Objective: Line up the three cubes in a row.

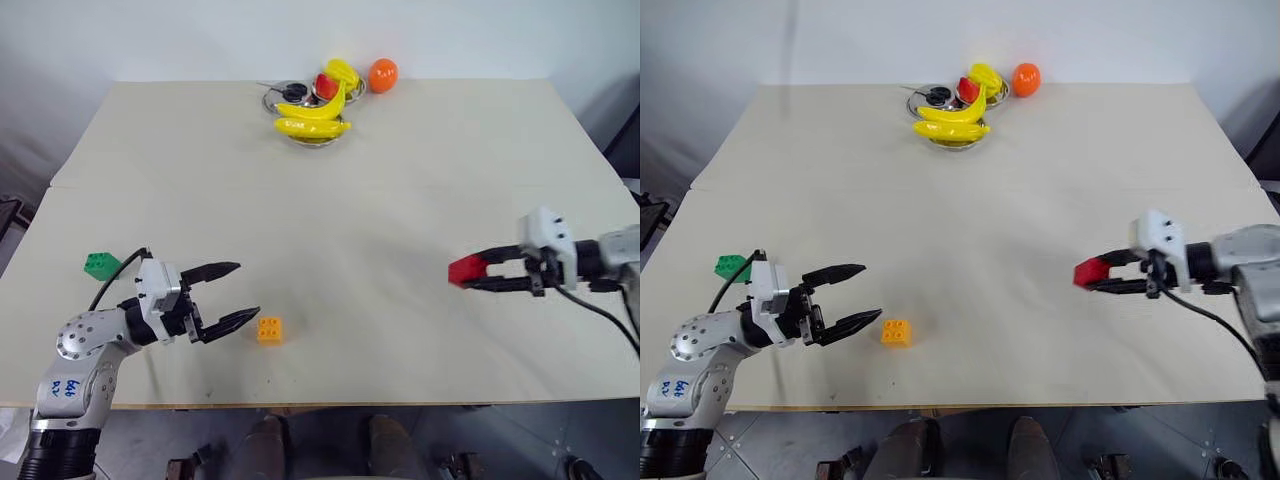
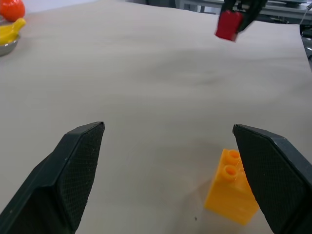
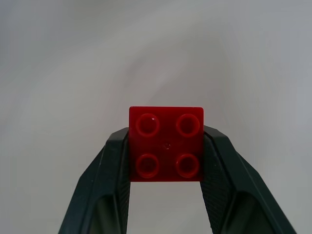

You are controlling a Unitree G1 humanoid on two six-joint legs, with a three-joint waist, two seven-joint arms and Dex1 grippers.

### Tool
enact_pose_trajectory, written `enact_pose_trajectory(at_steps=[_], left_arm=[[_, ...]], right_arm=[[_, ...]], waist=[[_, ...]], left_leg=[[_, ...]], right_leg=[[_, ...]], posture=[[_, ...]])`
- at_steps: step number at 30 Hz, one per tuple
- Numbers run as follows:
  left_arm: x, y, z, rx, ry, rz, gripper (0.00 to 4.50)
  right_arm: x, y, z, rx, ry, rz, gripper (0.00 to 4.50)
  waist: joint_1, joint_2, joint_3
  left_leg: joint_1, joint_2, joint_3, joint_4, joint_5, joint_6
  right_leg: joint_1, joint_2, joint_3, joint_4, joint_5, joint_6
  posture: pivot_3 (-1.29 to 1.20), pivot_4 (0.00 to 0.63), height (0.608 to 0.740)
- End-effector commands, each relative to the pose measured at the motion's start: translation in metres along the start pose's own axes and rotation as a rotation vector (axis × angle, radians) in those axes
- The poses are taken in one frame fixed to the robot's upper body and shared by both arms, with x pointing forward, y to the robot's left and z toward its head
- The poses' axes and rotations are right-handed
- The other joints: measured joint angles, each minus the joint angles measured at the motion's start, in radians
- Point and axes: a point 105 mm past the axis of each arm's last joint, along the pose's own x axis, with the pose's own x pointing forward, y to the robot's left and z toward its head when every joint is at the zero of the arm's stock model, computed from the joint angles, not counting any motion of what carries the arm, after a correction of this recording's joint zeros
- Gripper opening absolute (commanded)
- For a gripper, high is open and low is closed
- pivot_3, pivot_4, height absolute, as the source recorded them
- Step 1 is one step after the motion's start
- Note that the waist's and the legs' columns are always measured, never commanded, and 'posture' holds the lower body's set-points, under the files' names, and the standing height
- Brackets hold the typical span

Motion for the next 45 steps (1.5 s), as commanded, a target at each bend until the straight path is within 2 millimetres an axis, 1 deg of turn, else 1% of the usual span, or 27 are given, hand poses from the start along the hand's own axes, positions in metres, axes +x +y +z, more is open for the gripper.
enact_pose_trajectory(at_steps=[1,4,6,8,10,12,17,20,24,28,30,31,32,34,35,37,40,44,45], left_arm=[[0.001,-0.003,0.005,0.034,0.002,-0.020,4.50],[0.001,-0.004,0.006,0.035,0.003,-0.022,4.50],[0.001,-0.004,0.007,0.036,0.003,-0.020,4.50],[0.001,-0.004,0.007,0.036,0.003,-0.019,4.50],[0.002,-0.004,0.007,0.036,0.001,-0.020,4.50],[0.004,-0.003,0.007,0.038,0.000,-0.022,4.50],[0.006,0.000,0.008,0.044,-0.004,-0.024,4.50],[0.006,0.001,0.009,0.048,-0.005,-0.025,4.50],[0.006,0.002,0.009,0.051,-0.005,-0.023,4.50],[0.004,0.001,0.009,0.056,0.000,-0.014,4.50],[0.004,0.001,0.009,0.057,-0.001,-0.012,4.50],[0.004,0.001,0.009,0.058,-0.002,-0.010,4.50],[0.004,0.002,0.009,0.059,-0.001,-0.009,4.50],[0.004,0.003,0.010,0.062,-0.002,-0.004,4.50],[0.003,0.004,0.010,0.063,-0.002,0.000,4.50],[0.001,0.006,0.010,0.065,-0.001,0.006,4.50],[-0.001,0.007,0.010,0.067,0.001,0.018,4.50],[-0.012,0.014,0.009,0.062,0.002,0.073,4.50],[-0.017,0.015,0.008,0.061,0.010,0.087,4.50]], right_arm=[[0.005,-0.005,-0.003,-0.059,0.084,0.091,1.50],[0.016,-0.016,0.002,-0.023,0.073,0.099,1.50],[0.025,-0.030,0.000,-0.035,0.125,0.051,1.50],[0.033,-0.041,0.000,-0.056,0.159,0.018,1.50],[0.038,-0.040,0.000,-0.101,0.187,0.048,1.50],[0.042,-0.038,0.002,-0.108,0.186,0.080,1.50],[0.046,-0.039,0.003,-0.145,0.201,0.114,1.50],[0.048,-0.038,0.007,-0.144,0.182,0.140,1.50],[0.049,-0.037,0.006,-0.139,0.193,0.158,1.50],[0.056,-0.040,0.010,-0.081,0.191,0.126,1.50],[0.056,-0.040,0.012,-0.103,0.174,0.121,2.21],[0.055,-0.039,0.014,-0.118,0.160,0.126,2.39],[0.053,-0.040,0.016,-0.131,0.147,0.119,2.70],[0.047,-0.043,0.021,-0.153,0.121,0.100,3.43],[0.042,-0.043,0.027,-0.171,0.074,0.089,3.68],[0.033,-0.043,0.035,-0.200,0.001,0.068,4.42],[0.022,-0.036,0.042,-0.249,-0.079,0.062,4.42],[-0.004,-0.027,0.047,-0.276,-0.218,-0.018,4.42],[-0.010,-0.024,0.050,-0.251,-0.272,-0.030,4.42]], waist=[[0.000,0.000,0.000],[-0.004,0.000,0.000],[-0.006,0.000,0.000],[-0.006,0.000,0.000],[-0.007,0.000,0.000],[-0.006,0.000,0.000],[-0.010,-0.001,0.000],[-0.012,-0.001,0.000],[-0.013,-0.001,0.000],[-0.014,-0.001,-0.001],[-0.015,-0.002,-0.001],[-0.015,-0.001,-0.001],[-0.014,-0.001,0.000],[-0.010,0.001,0.001],[-0.008,0.001,0.001],[-0.004,0.001,0.001],[-0.002,0.001,0.001],[-0.004,0.000,0.001],[-0.004,0.000,0.001]], left_leg=[[0.000,0.000,0.000,0.000,0.000,0.000],[0.000,0.000,0.000,0.000,0.000,0.000],[0.000,0.000,0.000,0.000,0.000,-0.001],[0.000,0.000,0.000,-0.001,0.000,-0.001],[0.000,0.000,0.000,0.000,0.000,-0.001],[0.000,0.000,0.000,0.000,0.000,-0.001],[0.002,0.000,0.000,0.001,0.001,-0.001],[0.004,0.001,0.001,0.001,0.001,-0.002],[0.005,0.001,0.001,0.001,0.001,-0.002],[0.006,0.001,0.002,0.001,0.001,-0.002],[0.006,0.001,0.002,0.001,0.001,-0.002],[0.006,0.001,0.002,0.000,0.001,-0.002],[0.006,0.001,0.002,0.000,0.001,-0.002],[0.006,0.001,0.002,0.000,0.001,-0.002],[0.006,0.001,0.002,0.000,0.001,-0.001],[0.005,0.001,0.002,0.000,0.001,-0.001],[0.005,0.001,0.002,0.000,0.001,-0.001],[0.005,0.001,0.002,0.000,0.000,-0.001],[0.005,0.001,0.002,0.000,0.000,-0.001]], right_leg=[[0.000,0.000,0.000,0.000,0.000,0.000],[0.000,0.000,0.000,0.001,0.000,0.000],[0.000,0.000,0.000,0.001,0.000,0.000],[-0.001,0.000,0.000,0.002,0.000,0.000],[-0.001,0.000,0.000,0.003,0.000,0.000],[-0.001,0.000,0.000,0.003,0.000,-0.001],[0.000,0.000,0.000,0.007,0.000,-0.001],[0.000,0.000,0.000,0.009,0.000,-0.001],[0.000,0.000,0.000,0.009,-0.001,-0.002],[0.001,0.000,0.000,0.010,-0.001,-0.002],[0.001,0.000,0.000,0.010,-0.001,-0.002],[0.001,0.000,0.000,0.010,-0.001,-0.003],[0.001,0.000,0.000,0.010,-0.001,-0.003],[0.000,0.000,0.000,0.010,-0.001,-0.003],[0.000,0.000,0.000,0.010,-0.001,-0.003],[0.000,0.000,0.000,0.010,-0.001,-0.003],[0.000,0.000,0.000,0.010,-0.001,-0.003],[0.000,0.000,0.000,0.009,-0.001,-0.003],[0.000,0.000,0.000,0.009,-0.001,-0.003]], posture=[[0.00,0.150,0.740],[0.00,0.150,0.740],[0.00,0.150,0.740],[0.00,0.150,0.740],[0.00,0.150,0.740],[0.00,0.150,0.740],[0.00,0.150,0.740],[0.00,0.150,0.740],[0.00,0.150,0.740],[0.00,0.150,0.740],[0.00,0.150,0.740],[0.00,0.150,0.740],[0.00,0.150,0.740],[0.00,0.150,0.740],[0.00,0.150,0.740],[0.00,0.150,0.740],[0.00,0.150,0.740],[0.00,0.150,0.740],[0.00,0.150,0.740]])
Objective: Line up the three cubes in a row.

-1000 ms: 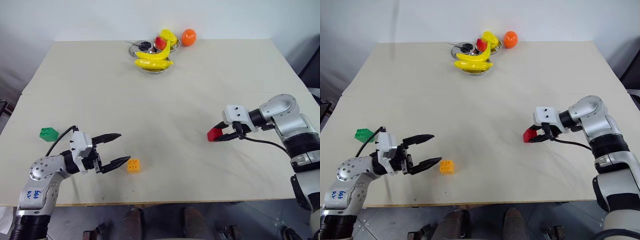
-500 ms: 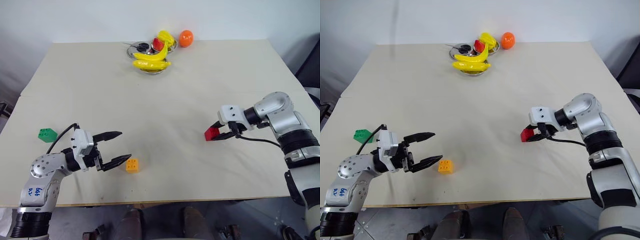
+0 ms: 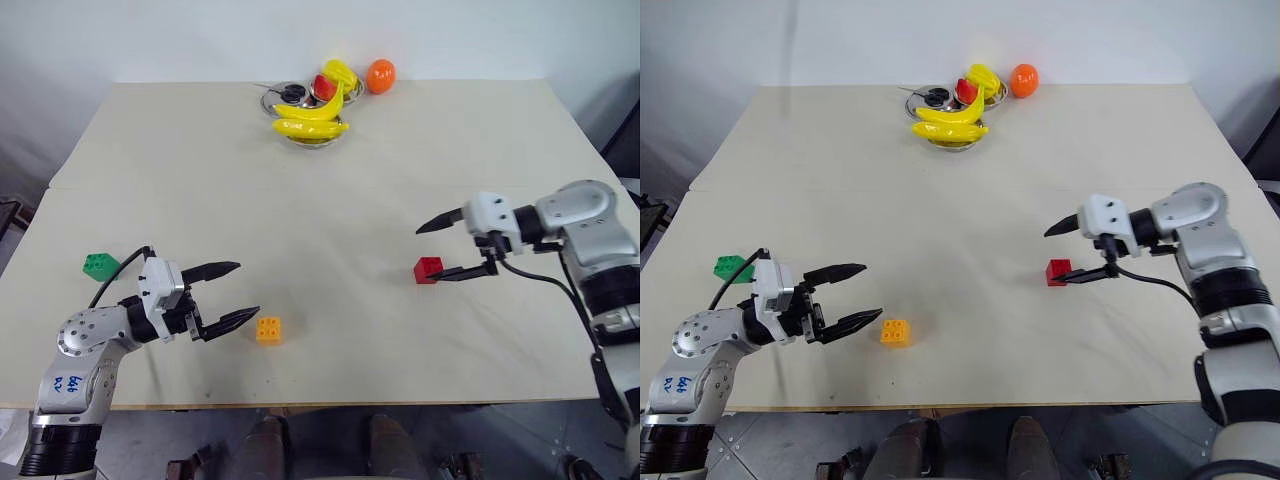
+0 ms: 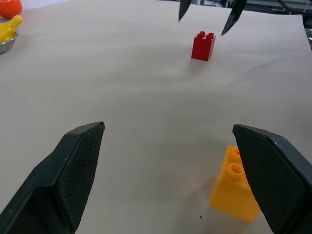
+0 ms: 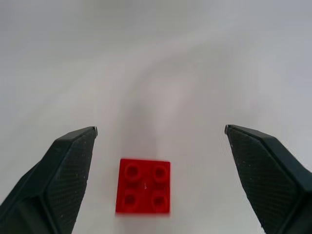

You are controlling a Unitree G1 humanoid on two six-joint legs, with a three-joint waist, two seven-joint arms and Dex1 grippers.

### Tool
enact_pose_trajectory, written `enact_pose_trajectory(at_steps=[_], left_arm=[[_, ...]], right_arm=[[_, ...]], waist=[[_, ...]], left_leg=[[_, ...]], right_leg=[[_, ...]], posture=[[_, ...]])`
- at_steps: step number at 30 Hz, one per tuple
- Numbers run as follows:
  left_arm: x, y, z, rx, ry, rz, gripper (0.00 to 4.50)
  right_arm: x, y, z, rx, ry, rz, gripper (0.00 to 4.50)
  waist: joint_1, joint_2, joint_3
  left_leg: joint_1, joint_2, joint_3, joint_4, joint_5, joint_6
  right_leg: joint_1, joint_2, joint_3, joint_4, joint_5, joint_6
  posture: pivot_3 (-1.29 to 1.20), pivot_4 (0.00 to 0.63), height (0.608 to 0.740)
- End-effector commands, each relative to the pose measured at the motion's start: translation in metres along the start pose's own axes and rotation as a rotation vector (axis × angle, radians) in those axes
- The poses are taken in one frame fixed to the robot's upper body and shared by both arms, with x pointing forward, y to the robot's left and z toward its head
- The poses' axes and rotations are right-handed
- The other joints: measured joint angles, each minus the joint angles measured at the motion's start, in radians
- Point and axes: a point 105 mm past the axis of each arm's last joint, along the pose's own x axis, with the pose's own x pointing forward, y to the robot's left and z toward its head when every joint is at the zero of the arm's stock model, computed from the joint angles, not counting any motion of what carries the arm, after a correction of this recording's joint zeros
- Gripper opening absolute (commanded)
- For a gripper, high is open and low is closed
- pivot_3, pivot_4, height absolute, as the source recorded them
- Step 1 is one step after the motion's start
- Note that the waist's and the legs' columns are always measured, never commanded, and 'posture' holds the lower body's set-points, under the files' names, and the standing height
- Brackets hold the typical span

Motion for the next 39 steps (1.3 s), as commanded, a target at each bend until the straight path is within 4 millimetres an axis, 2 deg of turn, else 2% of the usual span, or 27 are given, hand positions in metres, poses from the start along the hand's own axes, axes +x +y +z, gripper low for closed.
enact_pose_trajectory(at_steps=[1,6,10,13,17,22,24,28,31,36,39], left_arm=[[-0.021,0.010,0.002,0.027,0.011,0.071,4.50],[-0.062,0.016,-0.009,-0.014,0.072,0.183,4.50],[-0.097,0.016,-0.014,-0.017,0.120,0.308,4.50],[-0.122,0.010,-0.023,-0.039,0.149,0.410,4.50],[-0.176,0.001,-0.042,-0.086,0.143,0.734,4.50],[-0.220,-0.001,-0.044,-0.066,0.088,1.078,4.50],[-0.231,-0.004,-0.048,-0.078,0.077,1.169,4.50],[-0.233,-0.011,-0.055,-0.121,0.058,1.208,4.50],[-0.218,-0.006,-0.051,-0.149,0.010,1.172,4.50],[-0.198,0.024,-0.037,-0.131,-0.039,1.182,4.50],[-0.170,0.055,-0.023,-0.130,-0.087,1.154,4.50]], right_arm=[[-0.027,0.008,0.023,-0.019,-0.187,-0.049,4.42],[-0.051,0.036,0.014,0.077,-0.279,-0.123,4.42],[-0.051,0.059,0.009,0.123,-0.308,-0.172,4.42],[-0.047,0.064,0.013,0.113,-0.346,-0.239,4.42],[-0.038,0.071,0.011,0.103,-0.357,-0.269,4.42],[-0.031,0.067,0.013,0.084,-0.373,-0.272,4.42],[-0.029,0.063,0.015,0.076,-0.385,-0.273,4.42],[-0.026,0.058,0.018,0.080,-0.407,-0.267,4.42],[-0.025,0.058,0.017,0.098,-0.408,-0.251,4.42],[-0.023,0.060,0.017,0.116,-0.404,-0.228,4.42],[-0.020,0.064,0.021,0.137,-0.403,-0.192,4.42]], waist=[[-0.001,0.000,0.000],[-0.001,0.000,0.000],[0.000,0.000,0.000],[-0.002,0.000,0.000],[-0.001,-0.002,0.001],[0.009,-0.006,0.000],[0.013,-0.007,0.000],[0.020,-0.007,0.000],[0.025,-0.008,-0.001],[0.026,-0.009,-0.001],[0.028,-0.009,-0.001]], left_leg=[[0.000,0.000,0.000,0.000,0.000,0.000],[0.001,0.001,0.001,-0.001,0.000,0.000],[0.001,0.001,0.001,0.000,-0.001,0.001],[0.002,0.001,0.002,0.000,-0.001,0.000],[0.007,0.001,0.004,-0.001,-0.004,0.002],[0.008,0.001,0.003,0.001,-0.004,0.003],[0.008,0.001,0.003,0.001,-0.005,0.003],[0.009,0.001,0.003,0.001,-0.005,0.003],[0.009,0.001,0.003,0.001,-0.005,0.003],[0.009,0.001,0.002,0.001,-0.005,0.003],[0.009,0.001,0.001,0.001,-0.004,0.002]], right_leg=[[0.000,0.000,0.000,0.000,0.000,0.000],[0.000,0.000,0.000,0.000,0.000,-0.001],[0.001,0.000,0.000,-0.001,0.000,-0.001],[0.001,0.000,0.001,-0.003,-0.001,-0.001],[0.004,0.000,0.002,-0.003,-0.001,-0.002],[0.005,0.000,0.002,-0.002,-0.001,-0.002],[0.006,-0.001,0.002,-0.003,-0.001,-0.001],[0.006,0.000,0.001,-0.003,-0.001,-0.001],[0.006,0.000,0.001,-0.003,-0.001,-0.002],[0.007,0.000,0.000,-0.003,-0.001,-0.002],[0.007,0.000,0.000,-0.002,-0.001,-0.002]], posture=[[0.00,0.150,0.740],[0.00,0.150,0.740],[0.00,0.150,0.740],[0.00,0.150,0.740],[0.00,0.150,0.740],[0.00,0.150,0.740],[0.00,0.150,0.740],[0.00,0.150,0.740],[0.00,0.150,0.740],[0.00,0.150,0.740],[0.00,0.150,0.740]])
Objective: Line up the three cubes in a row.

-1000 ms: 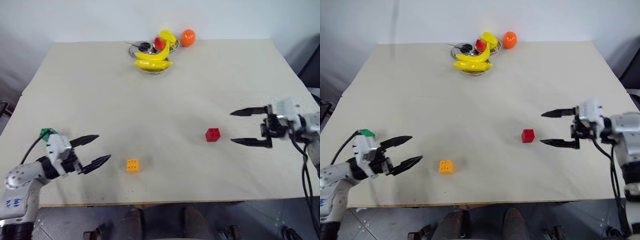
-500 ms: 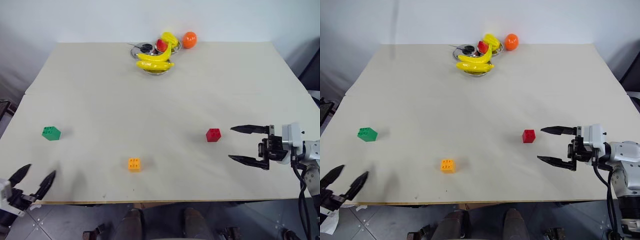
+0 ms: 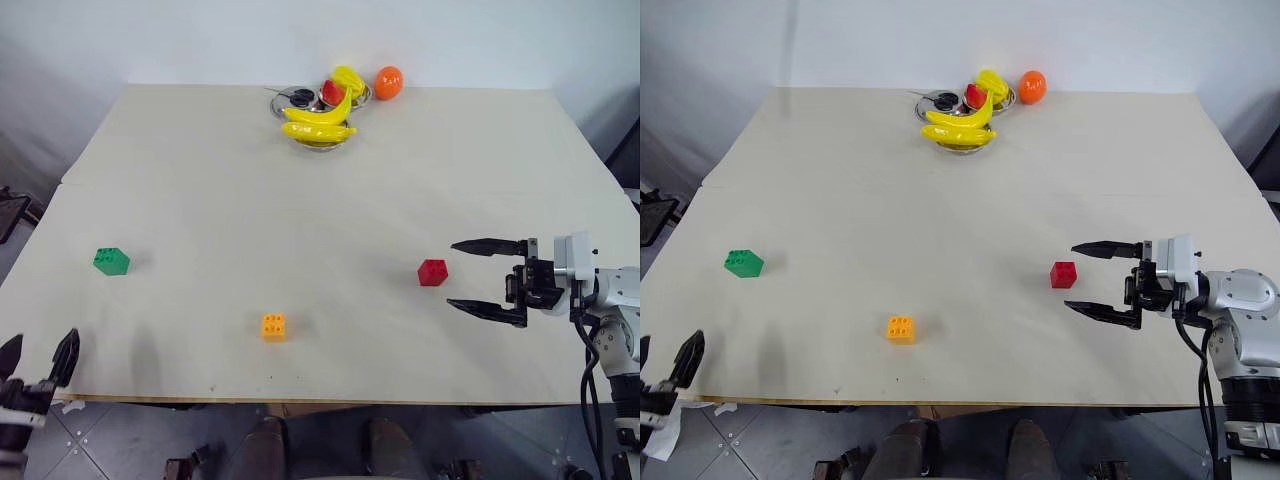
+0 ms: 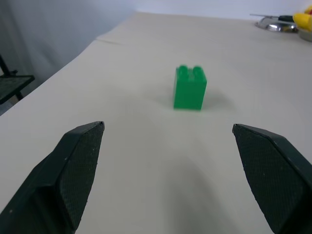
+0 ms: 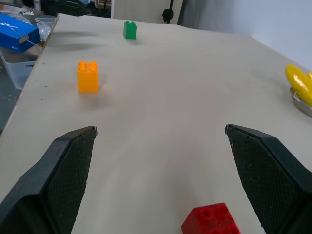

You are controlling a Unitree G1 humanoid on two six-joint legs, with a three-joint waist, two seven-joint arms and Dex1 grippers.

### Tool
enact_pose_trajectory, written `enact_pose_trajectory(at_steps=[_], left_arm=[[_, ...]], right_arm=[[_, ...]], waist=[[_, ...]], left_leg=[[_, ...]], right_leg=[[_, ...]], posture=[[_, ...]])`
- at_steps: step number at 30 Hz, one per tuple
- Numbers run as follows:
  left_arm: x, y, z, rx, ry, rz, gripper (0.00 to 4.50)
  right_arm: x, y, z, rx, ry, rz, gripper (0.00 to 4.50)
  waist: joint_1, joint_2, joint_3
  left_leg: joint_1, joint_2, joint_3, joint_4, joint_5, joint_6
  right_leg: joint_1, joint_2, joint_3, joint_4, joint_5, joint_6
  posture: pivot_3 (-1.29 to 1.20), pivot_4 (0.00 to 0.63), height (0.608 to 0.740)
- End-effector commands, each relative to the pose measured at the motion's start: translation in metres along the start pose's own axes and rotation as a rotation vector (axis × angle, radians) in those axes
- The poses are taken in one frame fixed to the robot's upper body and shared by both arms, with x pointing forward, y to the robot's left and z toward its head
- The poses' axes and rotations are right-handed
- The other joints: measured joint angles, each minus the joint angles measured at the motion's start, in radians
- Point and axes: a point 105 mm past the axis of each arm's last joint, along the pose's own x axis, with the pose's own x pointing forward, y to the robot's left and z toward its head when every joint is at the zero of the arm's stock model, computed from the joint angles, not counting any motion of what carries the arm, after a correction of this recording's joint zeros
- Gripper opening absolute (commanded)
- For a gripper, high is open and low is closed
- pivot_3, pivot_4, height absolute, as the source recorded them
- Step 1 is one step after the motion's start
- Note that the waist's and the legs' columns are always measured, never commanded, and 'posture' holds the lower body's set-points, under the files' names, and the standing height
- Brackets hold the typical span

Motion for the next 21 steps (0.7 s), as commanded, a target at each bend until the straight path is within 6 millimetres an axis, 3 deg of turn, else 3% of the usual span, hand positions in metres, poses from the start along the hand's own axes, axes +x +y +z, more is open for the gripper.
enact_pose_trajectory(at_steps=[1,7,20,21], left_arm=[[0.034,-0.014,0.019,0.004,-0.032,-0.014,4.50],[0.076,-0.038,0.010,-0.026,0.045,0.002,4.50],[0.101,-0.036,-0.005,-0.011,0.125,0.030,4.50],[0.102,-0.037,-0.005,-0.008,0.124,0.023,4.31]], right_arm=[[0.004,0.003,0.013,-0.020,-0.021,0.029,4.42],[0.010,0.005,0.019,-0.014,-0.030,0.039,4.42],[0.010,0.007,0.021,-0.002,-0.032,0.003,4.42],[0.010,0.006,0.021,-0.003,-0.032,0.000,4.47]], waist=[[0.000,0.000,0.000],[-0.005,0.000,0.000],[-0.001,-0.001,0.000],[-0.001,-0.001,0.000]], left_leg=[[0.000,0.000,-0.001,0.000,0.000,0.000],[0.000,0.000,0.001,0.000,0.002,-0.004],[-0.001,0.000,0.002,0.000,0.002,-0.004],[-0.001,0.000,0.002,0.000,0.002,-0.005]], right_leg=[[0.000,0.000,0.000,0.000,0.000,0.000],[-0.001,0.000,0.000,0.001,0.000,0.000],[-0.003,0.000,0.000,0.001,0.000,0.000],[-0.003,0.000,0.000,0.001,0.000,0.000]], posture=[[0.00,0.150,0.740],[0.00,0.150,0.740],[0.00,0.150,0.740],[0.00,0.150,0.740]])
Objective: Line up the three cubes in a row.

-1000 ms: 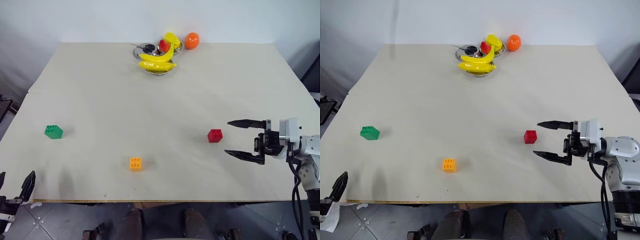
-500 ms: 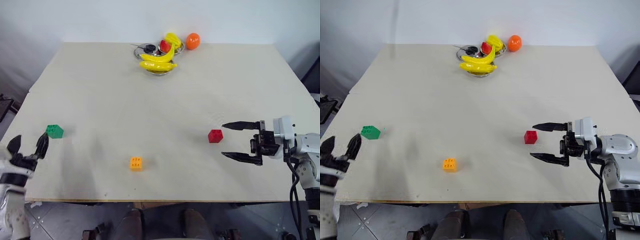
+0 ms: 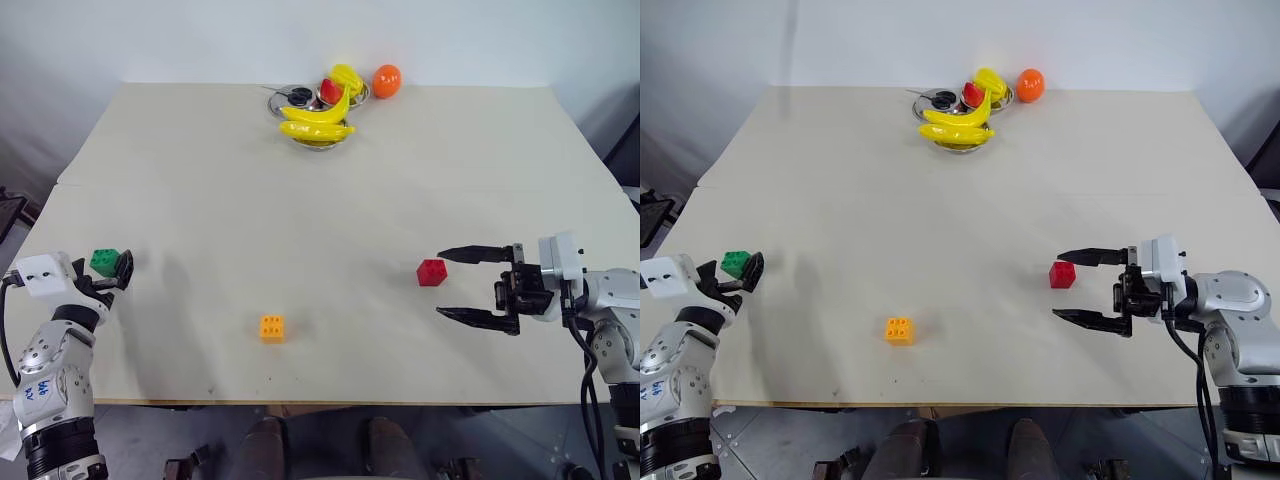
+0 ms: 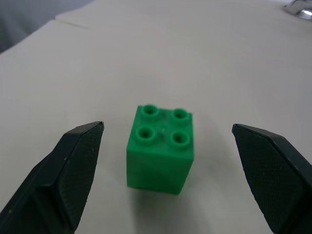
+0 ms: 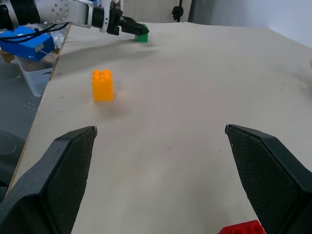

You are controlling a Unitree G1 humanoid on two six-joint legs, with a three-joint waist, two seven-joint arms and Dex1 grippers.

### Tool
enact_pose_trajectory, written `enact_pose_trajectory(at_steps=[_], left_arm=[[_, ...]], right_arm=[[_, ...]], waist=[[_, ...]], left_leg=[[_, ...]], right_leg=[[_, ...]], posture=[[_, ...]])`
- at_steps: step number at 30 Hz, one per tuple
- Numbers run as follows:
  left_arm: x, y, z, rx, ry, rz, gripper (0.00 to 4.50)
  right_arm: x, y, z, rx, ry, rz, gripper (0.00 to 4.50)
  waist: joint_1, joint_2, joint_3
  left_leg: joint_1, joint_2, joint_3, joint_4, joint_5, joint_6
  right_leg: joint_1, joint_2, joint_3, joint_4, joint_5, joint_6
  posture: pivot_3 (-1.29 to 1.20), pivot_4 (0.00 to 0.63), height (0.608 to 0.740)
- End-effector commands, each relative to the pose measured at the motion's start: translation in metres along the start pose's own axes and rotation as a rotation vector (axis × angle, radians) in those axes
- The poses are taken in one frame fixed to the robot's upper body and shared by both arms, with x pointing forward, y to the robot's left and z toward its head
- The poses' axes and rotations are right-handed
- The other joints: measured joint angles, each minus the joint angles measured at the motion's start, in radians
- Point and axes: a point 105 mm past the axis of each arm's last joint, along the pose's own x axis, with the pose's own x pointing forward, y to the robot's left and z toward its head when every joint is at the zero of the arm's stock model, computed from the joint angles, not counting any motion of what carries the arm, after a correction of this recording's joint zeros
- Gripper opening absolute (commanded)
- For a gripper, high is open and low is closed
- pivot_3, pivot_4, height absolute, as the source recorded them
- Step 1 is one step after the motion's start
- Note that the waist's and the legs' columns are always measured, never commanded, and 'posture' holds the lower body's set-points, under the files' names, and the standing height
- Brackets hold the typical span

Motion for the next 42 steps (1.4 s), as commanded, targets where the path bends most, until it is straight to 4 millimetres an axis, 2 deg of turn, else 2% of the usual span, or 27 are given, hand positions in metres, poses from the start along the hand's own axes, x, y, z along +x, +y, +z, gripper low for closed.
enact_pose_trajectory(at_steps=[1,5,9,10,14,15,17,18,21,23,25,28,31,37,42], left_arm=[[0.005,-0.001,0.011,0.035,-0.025,-0.014,4.08],[0.010,0.000,0.014,0.043,-0.018,-0.026,2.95],[0.012,-0.012,0.017,0.106,0.006,-0.112,1.66],[0.013,-0.017,0.020,0.102,0.000,-0.139,1.52],[0.016,-0.048,0.047,0.036,-0.110,-0.337,1.52],[0.015,-0.068,0.056,0.050,-0.139,-0.451,1.52],[0.011,-0.088,0.064,0.073,-0.164,-0.579,1.52],[0.007,-0.123,0.068,0.142,-0.167,-0.780,1.52],[-0.010,-0.197,0.063,0.253,-0.121,-1.237,1.52],[-0.016,-0.232,0.056,0.302,-0.092,-1.446,1.52],[-0.020,-0.255,0.049,0.346,-0.069,-1.585,1.52],[-0.017,-0.278,0.041,0.363,-0.048,-1.663,1.52],[-0.014,-0.291,0.032,0.395,-0.021,-1.705,1.52],[-0.015,-0.328,0.018,0.441,0.015,-1.778,1.52],[-0.013,-0.348,0.013,0.467,0.017,-1.789,1.52]], right_arm=[[-0.004,-0.003,0.012,-0.047,-0.031,-0.029,4.50],[-0.006,-0.001,0.008,-0.046,-0.023,-0.039,4.50],[-0.015,-0.002,0.008,-0.047,-0.010,-0.067,4.50],[-0.018,-0.003,0.008,-0.048,-0.005,-0.079,4.50],[-0.029,-0.005,0.008,-0.054,0.020,-0.115,4.50],[-0.032,-0.005,0.008,-0.055,0.029,-0.126,4.50],[-0.035,-0.005,0.008,-0.056,0.038,-0.137,4.50],[-0.040,-0.005,0.008,-0.058,0.052,-0.159,4.50],[-0.053,-0.002,0.010,-0.060,0.082,-0.207,4.50],[-0.059,0.002,0.012,-0.059,0.098,-0.225,4.50],[-0.064,0.006,0.013,-0.060,0.109,-0.242,4.50],[-0.069,0.010,0.015,-0.057,0.121,-0.269,4.50],[-0.072,0.015,0.016,-0.053,0.132,-0.283,4.50],[-0.080,0.027,0.017,-0.042,0.150,-0.332,4.50],[-0.080,0.036,0.016,-0.032,0.152,-0.353,4.50]], waist=[[0.000,0.000,0.000],[0.000,-0.001,0.000],[0.000,-0.001,0.000],[0.000,-0.001,0.000],[0.003,-0.001,0.001],[0.003,-0.002,0.001],[0.006,-0.002,0.001],[0.009,-0.002,0.001],[0.020,-0.002,0.001],[0.029,-0.002,0.001],[0.028,-0.002,0.001],[0.013,-0.002,0.001],[0.000,-0.002,0.001],[0.017,-0.004,0.002],[0.028,-0.004,0.002]], left_leg=[[0.000,0.000,0.000,0.000,0.000,0.000],[0.000,0.000,0.000,0.000,0.000,0.000],[0.000,0.000,0.000,-0.001,0.000,0.000],[0.000,0.000,0.000,0.000,0.000,0.000],[0.000,0.000,0.000,0.000,0.000,0.000],[0.000,0.000,0.000,0.000,0.000,0.000],[-0.001,0.000,0.000,0.000,0.000,0.000],[-0.001,0.000,0.000,0.000,0.000,0.000],[-0.001,0.000,0.000,0.000,0.000,-0.001],[-0.001,-0.001,0.000,0.001,0.001,-0.001],[-0.001,-0.001,0.000,0.001,0.001,0.000],[-0.001,-0.001,0.001,0.000,0.000,0.000],[-0.001,0.000,0.002,-0.001,0.000,0.000],[-0.003,0.000,0.002,0.001,0.000,0.000],[-0.003,-0.001,0.002,0.001,0.000,0.001]], right_leg=[[0.000,0.000,0.000,0.000,0.000,0.000],[0.000,0.000,0.000,0.000,0.000,0.000],[0.000,0.000,0.000,0.000,0.000,0.000],[0.000,0.000,0.000,0.000,0.000,0.000],[0.000,0.000,0.000,0.000,0.000,0.000],[0.000,0.000,0.000,0.000,0.000,0.000],[0.000,0.000,0.000,0.000,0.000,0.000],[0.000,0.000,0.000,0.000,0.000,0.000],[0.000,0.000,0.000,-0.001,0.000,0.000],[0.001,0.000,0.000,-0.001,0.000,0.000],[0.002,0.001,0.000,-0.002,0.000,0.001],[0.002,0.001,0.000,-0.004,0.001,0.001],[0.000,0.001,0.000,-0.005,0.000,0.001],[0.001,0.001,0.000,-0.007,0.002,0.004],[0.001,0.001,0.000,-0.008,0.002,0.004]], posture=[[0.00,0.150,0.740],[0.00,0.150,0.740],[0.00,0.150,0.740],[0.00,0.150,0.740],[0.00,0.150,0.740],[0.00,0.150,0.740],[0.00,0.150,0.740],[0.00,0.150,0.740],[0.00,0.150,0.740],[0.00,0.150,0.740],[0.00,0.150,0.740],[0.00,0.150,0.740],[0.00,0.150,0.740],[0.00,0.150,0.740],[0.00,0.150,0.740]])
